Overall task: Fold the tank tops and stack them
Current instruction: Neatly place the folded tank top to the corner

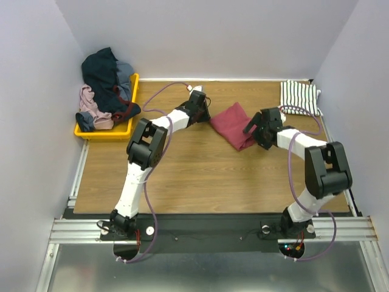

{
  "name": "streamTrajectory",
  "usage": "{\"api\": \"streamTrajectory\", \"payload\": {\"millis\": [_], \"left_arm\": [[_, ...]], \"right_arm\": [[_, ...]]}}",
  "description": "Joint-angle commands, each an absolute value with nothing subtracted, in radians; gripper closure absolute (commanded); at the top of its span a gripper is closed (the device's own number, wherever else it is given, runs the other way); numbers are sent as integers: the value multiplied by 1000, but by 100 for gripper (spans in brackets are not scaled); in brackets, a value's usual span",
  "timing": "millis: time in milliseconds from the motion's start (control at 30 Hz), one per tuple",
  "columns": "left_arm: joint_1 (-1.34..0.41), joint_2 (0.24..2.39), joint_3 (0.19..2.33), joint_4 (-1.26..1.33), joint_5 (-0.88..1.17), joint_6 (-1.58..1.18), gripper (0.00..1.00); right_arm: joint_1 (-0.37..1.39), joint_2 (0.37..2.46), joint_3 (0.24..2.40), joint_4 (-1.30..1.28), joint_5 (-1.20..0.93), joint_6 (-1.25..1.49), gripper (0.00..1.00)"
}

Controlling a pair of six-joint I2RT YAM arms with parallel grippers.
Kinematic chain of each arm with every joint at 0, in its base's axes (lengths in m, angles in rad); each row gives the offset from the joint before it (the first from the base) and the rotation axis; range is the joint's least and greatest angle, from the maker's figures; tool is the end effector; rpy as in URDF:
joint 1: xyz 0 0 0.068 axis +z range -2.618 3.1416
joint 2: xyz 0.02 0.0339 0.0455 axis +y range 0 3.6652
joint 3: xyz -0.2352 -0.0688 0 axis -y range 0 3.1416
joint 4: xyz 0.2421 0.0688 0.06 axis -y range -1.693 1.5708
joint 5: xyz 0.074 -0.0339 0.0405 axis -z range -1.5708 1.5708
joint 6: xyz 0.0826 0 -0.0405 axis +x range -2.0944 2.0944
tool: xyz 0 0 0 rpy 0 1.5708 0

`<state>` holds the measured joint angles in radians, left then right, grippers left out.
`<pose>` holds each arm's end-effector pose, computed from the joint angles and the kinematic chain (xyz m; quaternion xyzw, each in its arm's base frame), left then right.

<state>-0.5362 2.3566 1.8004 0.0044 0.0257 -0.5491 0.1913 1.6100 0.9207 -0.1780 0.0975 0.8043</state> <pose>0.4777 -0.2864 0.1208 0.0006 0.8729 -0.2615 0.4118 0.3503 0.0597 0.1217 0.2989 0.8889 0.1241 0.3242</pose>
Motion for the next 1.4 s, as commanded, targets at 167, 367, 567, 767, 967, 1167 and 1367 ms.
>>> {"api": "streamTrajectory", "payload": {"millis": [167,367,567,767,967,1167,1367], "left_arm": [[-600,2082,1402,212,37,-730,76],[-725,1947,1227,275,18,-765,77],[-750,1861,1143,275,8,-788,77],[-747,1763,1155,83,-92,-782,82],[-749,1718,1242,66,-114,-729,82],[-744,1949,1501,-38,-98,-672,83],[-730,2094,1617,-89,-103,-653,84]], "right_arm": [[170,1952,1317,-98,74,677,4],[167,2143,1616,-123,20,536,4],[141,2073,1662,-206,159,517,0],[98,1853,1386,-221,124,609,0],[98,1705,1064,-137,5,727,1],[104,1704,968,-10,-83,813,1],[112,1785,965,66,-80,857,3]]}}
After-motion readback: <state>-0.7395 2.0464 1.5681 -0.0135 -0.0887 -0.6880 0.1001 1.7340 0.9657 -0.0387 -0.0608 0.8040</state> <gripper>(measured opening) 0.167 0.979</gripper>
